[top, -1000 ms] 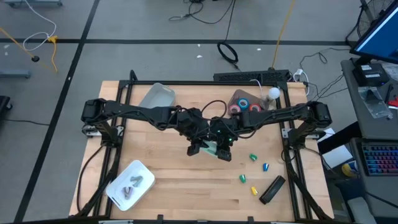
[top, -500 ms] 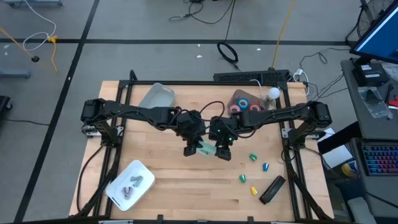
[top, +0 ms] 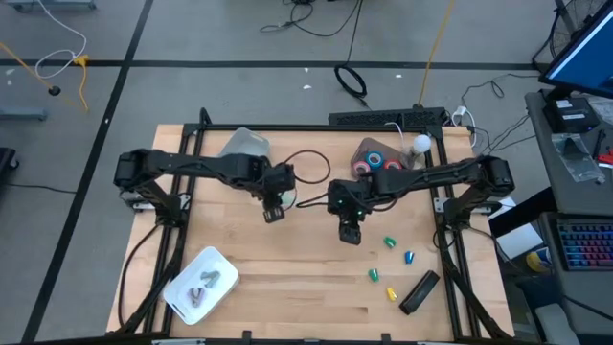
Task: Pick and place Stapler, Stapler remover, tape
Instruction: Put the large green stapler into the gray bin
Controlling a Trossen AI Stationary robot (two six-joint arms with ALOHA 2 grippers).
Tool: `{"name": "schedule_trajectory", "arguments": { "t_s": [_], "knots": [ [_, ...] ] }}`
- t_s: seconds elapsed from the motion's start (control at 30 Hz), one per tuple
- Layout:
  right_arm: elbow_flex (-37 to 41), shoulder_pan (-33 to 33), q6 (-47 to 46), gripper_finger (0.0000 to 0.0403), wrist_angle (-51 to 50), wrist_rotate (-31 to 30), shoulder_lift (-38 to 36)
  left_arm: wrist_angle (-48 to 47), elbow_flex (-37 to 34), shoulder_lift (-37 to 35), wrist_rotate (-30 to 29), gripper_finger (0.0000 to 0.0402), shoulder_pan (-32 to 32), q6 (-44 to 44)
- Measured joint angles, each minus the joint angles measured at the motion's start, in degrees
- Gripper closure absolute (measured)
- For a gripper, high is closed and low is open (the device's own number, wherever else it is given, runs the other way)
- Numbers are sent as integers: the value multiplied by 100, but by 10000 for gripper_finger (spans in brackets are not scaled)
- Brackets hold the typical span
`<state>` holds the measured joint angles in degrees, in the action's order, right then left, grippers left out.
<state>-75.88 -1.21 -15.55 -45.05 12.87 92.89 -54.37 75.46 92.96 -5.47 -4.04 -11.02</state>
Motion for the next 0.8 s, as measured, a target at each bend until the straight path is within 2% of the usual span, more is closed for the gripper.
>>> {"name": "schedule_trajectory", "arguments": {
  "t_s": [0.27, 0.53, 0.67, 0.8],
  "knots": [
    [0, 50, 24, 182, 163, -703, -529, -677, -4, -280, -573, 276, -222, -112],
    [2, 39, 61, 184, -103, -1558, -1001, -1145, -24, -962, -1444, 276, -975, -314],
    [2, 39, 153, 183, -227, -1609, -1128, -1044, -138, -1405, -1981, 276, -1474, -332],
    [2, 37, 170, 184, -218, -1607, -1134, -473, -617, -1861, -2115, 276, -1981, -307]
  ]
}}
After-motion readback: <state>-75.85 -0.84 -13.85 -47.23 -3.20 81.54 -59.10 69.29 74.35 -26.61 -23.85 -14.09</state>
